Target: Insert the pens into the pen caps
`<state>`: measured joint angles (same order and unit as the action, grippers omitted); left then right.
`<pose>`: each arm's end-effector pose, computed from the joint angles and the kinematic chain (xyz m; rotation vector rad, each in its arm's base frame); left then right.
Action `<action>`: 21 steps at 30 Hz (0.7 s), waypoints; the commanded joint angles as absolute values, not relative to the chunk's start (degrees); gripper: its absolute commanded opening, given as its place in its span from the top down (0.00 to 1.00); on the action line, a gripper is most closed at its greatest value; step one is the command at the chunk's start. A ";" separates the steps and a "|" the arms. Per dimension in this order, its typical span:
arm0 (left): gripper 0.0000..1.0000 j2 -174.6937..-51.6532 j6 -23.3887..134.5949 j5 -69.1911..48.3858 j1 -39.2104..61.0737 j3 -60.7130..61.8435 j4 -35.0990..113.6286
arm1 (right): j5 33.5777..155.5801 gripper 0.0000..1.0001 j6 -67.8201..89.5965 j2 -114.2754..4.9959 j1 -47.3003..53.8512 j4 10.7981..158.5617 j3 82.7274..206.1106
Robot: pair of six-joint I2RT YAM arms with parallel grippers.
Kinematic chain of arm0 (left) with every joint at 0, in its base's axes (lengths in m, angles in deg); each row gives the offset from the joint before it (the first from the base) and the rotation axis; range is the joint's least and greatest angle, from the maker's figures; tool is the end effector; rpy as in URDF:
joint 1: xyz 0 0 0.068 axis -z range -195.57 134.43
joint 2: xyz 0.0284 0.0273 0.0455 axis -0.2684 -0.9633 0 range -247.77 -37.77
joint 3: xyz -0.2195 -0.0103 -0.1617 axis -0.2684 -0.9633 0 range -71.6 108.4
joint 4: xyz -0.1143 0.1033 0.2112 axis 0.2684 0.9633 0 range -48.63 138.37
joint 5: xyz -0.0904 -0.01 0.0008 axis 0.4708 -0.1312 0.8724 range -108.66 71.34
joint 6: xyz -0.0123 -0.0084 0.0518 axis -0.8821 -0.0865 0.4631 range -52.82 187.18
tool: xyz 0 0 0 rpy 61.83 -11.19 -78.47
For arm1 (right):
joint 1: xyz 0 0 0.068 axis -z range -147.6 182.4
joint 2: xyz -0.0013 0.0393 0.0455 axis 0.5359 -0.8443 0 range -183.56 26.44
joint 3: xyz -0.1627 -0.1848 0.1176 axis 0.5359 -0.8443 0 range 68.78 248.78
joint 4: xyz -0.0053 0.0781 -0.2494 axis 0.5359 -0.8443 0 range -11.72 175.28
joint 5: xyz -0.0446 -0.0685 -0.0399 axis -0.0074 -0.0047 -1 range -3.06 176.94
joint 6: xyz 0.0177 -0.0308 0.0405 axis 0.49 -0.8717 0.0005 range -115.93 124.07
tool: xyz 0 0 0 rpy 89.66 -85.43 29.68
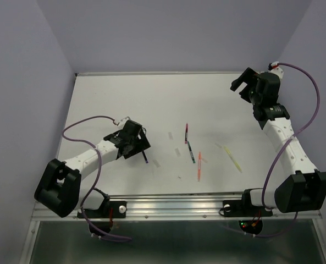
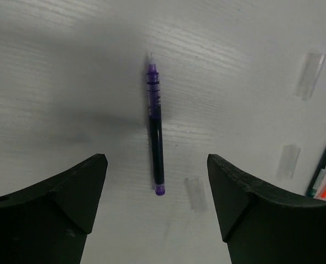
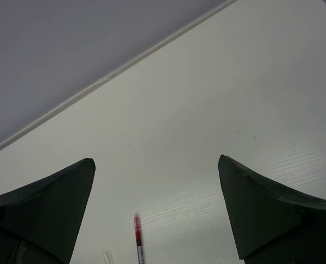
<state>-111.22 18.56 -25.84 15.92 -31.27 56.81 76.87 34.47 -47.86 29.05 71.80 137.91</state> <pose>0.2199 -0.1295 0.2010 -0.4257 2.4319 -0.4824 0.3011 0.0113 0.3705 0.5594 1.8137 0.2351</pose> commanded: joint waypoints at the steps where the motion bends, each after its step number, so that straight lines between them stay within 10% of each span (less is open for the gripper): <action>1: 0.18 -115.54 18.84 -28.51 16.42 -27.58 59.03 | 79.29 0.00 32.91 -47.21 29.41 72.53 137.52; 8: 0.53 -121.61 21.39 -29.64 16.95 -24.93 62.63 | 77.19 0.00 31.76 -46.86 29.41 71.04 135.85; 21: 0.61 -122.58 21.83 -29.38 19.50 -28.71 65.01 | 74.98 0.00 32.20 -47.74 29.41 70.16 134.70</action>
